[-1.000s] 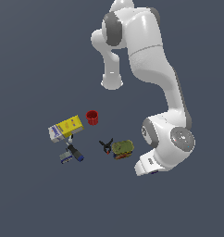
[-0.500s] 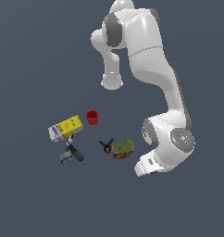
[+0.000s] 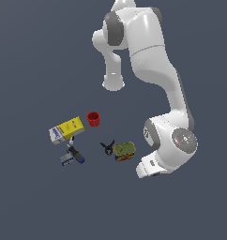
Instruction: Pick up a designated object from a clutter of objects.
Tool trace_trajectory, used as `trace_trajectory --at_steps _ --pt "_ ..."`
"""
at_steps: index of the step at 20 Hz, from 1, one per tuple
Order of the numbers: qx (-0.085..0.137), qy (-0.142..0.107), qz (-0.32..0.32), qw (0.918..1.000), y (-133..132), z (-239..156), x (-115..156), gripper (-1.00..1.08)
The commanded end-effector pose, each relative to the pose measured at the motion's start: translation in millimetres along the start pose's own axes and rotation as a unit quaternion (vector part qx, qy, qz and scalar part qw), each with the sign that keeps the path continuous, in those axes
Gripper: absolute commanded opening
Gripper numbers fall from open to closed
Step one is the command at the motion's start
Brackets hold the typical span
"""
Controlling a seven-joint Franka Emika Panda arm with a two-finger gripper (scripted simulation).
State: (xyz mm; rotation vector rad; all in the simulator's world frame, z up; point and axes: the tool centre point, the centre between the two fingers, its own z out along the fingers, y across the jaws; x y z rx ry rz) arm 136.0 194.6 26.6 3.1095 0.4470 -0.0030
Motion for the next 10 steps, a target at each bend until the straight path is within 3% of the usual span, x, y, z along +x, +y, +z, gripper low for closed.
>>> trace_trajectory --at_steps 1,10 --pt "0.0 0.001 0.0 1.0 3 -7 -1 -1.0" --pt "0.0 0.001 0.0 1.0 22 -62 -12 -1.0"
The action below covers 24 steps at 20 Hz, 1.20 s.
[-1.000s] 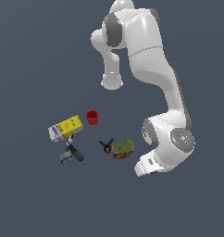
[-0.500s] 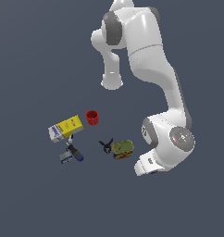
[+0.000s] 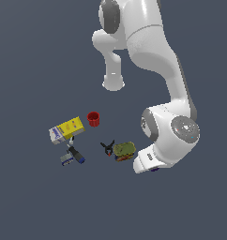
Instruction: Pick up a designated object from a clutter of objects.
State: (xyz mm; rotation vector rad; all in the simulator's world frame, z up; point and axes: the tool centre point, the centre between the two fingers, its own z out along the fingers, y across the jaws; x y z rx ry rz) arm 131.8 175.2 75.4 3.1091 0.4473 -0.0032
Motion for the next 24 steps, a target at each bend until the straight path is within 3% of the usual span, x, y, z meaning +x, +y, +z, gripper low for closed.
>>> trace_trajectory --at_steps 1,24 --pt "0.0 0.001 0.0 1.0 8 -22 -4 -1.0" --pt "0.001 0.001 0.0 1.0 96 -272 -47 -1.0"
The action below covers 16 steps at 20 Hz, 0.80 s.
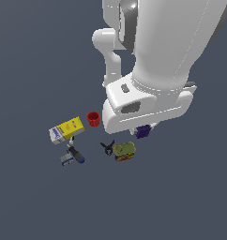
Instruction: Pick up a designated object from a clutter of objects.
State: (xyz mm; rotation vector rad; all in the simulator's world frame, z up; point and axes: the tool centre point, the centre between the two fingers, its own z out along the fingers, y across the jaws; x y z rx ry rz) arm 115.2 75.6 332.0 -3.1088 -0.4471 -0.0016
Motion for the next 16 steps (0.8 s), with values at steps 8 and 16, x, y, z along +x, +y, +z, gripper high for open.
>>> trace_trajectory --at_steps 8,16 --pt "0.0 0.0 0.0 1.0 24 -67 -9 -1.0" --pt "0.0 -0.001 0.0 1.0 30 -82 -9 -1.0"
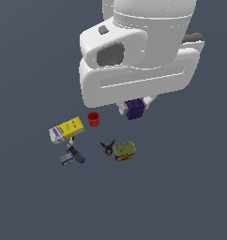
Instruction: Pick up a designated object from a clutter of objects.
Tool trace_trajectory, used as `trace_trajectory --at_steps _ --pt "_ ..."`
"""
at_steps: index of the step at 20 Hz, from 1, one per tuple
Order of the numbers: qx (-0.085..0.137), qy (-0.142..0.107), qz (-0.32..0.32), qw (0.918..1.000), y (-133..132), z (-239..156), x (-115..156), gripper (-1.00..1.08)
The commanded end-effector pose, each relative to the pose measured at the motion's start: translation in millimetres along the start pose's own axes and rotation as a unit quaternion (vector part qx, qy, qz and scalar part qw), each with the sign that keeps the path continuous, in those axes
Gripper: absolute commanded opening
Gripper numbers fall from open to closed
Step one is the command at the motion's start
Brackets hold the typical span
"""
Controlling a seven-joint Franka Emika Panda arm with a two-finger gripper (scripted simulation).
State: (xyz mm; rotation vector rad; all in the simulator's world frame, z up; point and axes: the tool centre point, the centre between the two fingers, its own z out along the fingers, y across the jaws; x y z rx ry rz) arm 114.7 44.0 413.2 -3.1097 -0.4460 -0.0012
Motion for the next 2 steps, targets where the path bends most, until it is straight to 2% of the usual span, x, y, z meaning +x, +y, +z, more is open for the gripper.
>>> trace_trajectory --at_steps 1,2 --pt "0.0 0.0 0.0 1.0 0.3 -0.8 0.4 -1.0" --pt "0.0 0.0 0.0 1.0 0.2 -0.5 0.5 -1.0"
